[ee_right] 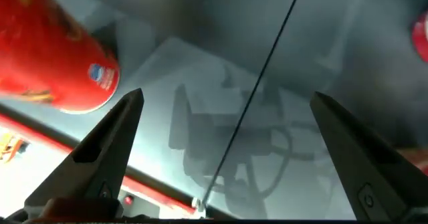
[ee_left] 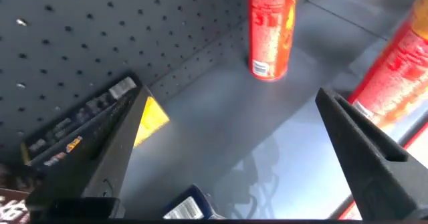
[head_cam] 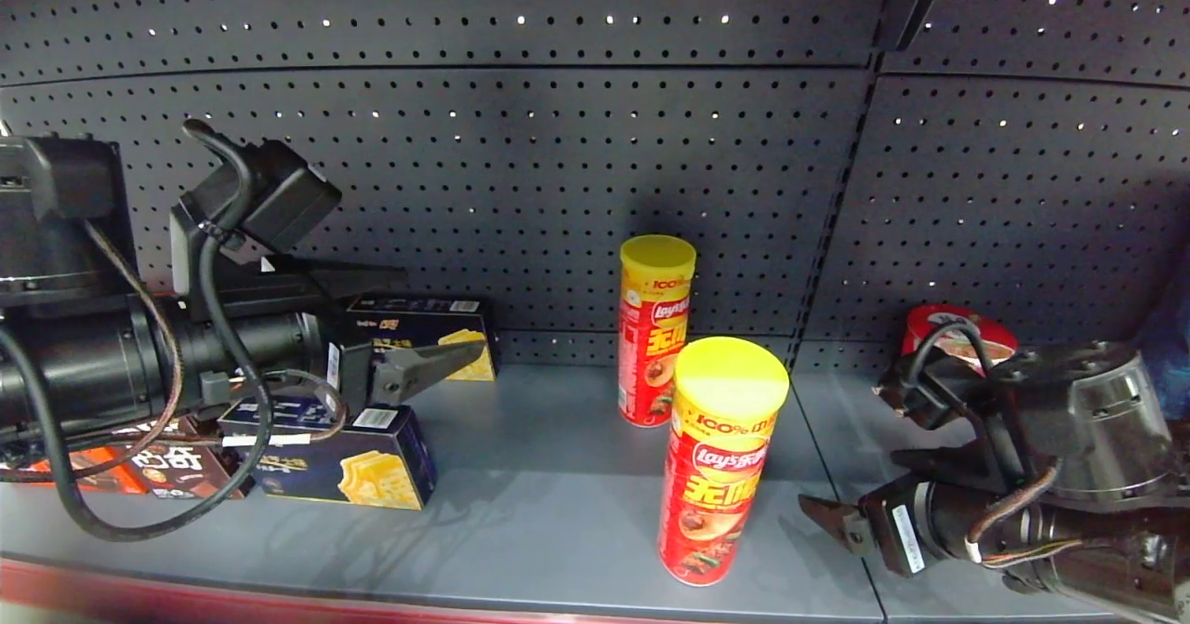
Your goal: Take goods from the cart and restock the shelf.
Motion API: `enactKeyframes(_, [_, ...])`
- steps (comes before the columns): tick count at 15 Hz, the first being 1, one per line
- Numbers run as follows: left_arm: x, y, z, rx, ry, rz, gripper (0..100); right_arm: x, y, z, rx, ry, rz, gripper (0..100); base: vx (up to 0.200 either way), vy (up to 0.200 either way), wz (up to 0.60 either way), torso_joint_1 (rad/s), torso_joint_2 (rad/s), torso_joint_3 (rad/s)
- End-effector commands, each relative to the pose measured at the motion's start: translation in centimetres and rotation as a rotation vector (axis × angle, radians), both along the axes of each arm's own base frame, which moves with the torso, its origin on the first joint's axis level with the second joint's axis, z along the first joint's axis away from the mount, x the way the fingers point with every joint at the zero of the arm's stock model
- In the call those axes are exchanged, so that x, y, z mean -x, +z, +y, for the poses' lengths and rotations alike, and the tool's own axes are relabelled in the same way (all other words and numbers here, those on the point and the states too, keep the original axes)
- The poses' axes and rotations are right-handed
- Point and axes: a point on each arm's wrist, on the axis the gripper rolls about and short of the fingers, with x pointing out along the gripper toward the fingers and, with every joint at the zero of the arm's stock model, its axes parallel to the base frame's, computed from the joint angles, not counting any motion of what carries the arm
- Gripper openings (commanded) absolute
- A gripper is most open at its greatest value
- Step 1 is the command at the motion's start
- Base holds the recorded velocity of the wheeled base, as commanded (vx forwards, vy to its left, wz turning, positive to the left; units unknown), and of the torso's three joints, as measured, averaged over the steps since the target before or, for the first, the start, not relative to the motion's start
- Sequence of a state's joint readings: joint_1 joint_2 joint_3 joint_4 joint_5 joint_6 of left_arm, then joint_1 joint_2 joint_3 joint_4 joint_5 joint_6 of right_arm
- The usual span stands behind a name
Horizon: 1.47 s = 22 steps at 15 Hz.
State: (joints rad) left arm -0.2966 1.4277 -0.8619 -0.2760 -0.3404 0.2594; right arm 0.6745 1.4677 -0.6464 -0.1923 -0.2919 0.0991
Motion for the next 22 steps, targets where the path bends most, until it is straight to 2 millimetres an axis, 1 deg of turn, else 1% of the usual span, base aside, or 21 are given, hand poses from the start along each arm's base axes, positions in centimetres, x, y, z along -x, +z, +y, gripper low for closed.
enactKeyframes(1, [-0.2, 0.0, 0.2, 0.0, 0.008, 0.0, 100, -0.5, -0.7, 0.8, 0.019, 0.009, 0.022, 100, 0.0, 0.0, 0.0, 0.0, 0.0, 0.0])
enactKeyframes(4, [-0.4, -0.1, 0.6, -0.003, 0.024, 0.003, 100, -0.6, -0.8, 1.8, 0.017, 0.039, 0.016, 100, 0.0, 0.0, 0.0, 0.0, 0.0, 0.0])
enactKeyframes(7, [-0.5, -0.1, 0.8, -0.001, 0.031, 0.003, 100, -1.7, -0.7, 2.8, 0.012, 0.043, 0.012, 100, 0.0, 0.0, 0.0, 0.0, 0.0, 0.0])
enactKeyframes(8, [-0.8, -0.2, 1.0, -0.004, 0.042, 0.007, 100, -1.9, -0.6, 3.1, 0.005, 0.047, 0.006, 100, 0.0, 0.0, 0.0, 0.0, 0.0, 0.0])
enactKeyframes(14, [-1.3, -0.4, 0.9, 0.002, 0.044, -0.01, 100, -1.5, -0.9, 4.1, 0.005, 0.089, 0.01, 100, 0.0, 0.0, 0.0, 0.0, 0.0, 0.0])
enactKeyframes(17, [-1.5, -0.6, 0.9, 0.0, 0.044, -0.003, 100, -1.7, -1.2, 4.8, 0.007, 0.106, 0.014, 100, 0.0, 0.0, 0.0, 0.0, 0.0, 0.0])
enactKeyframes(22, [-1.5, -0.7, 0.9, -0.001, 0.044, -0.001, 100, -2.4, -1.0, 5.6, 0.001, 0.109, 0.007, 100, 0.0, 0.0, 0.0, 0.0, 0.0, 0.0])
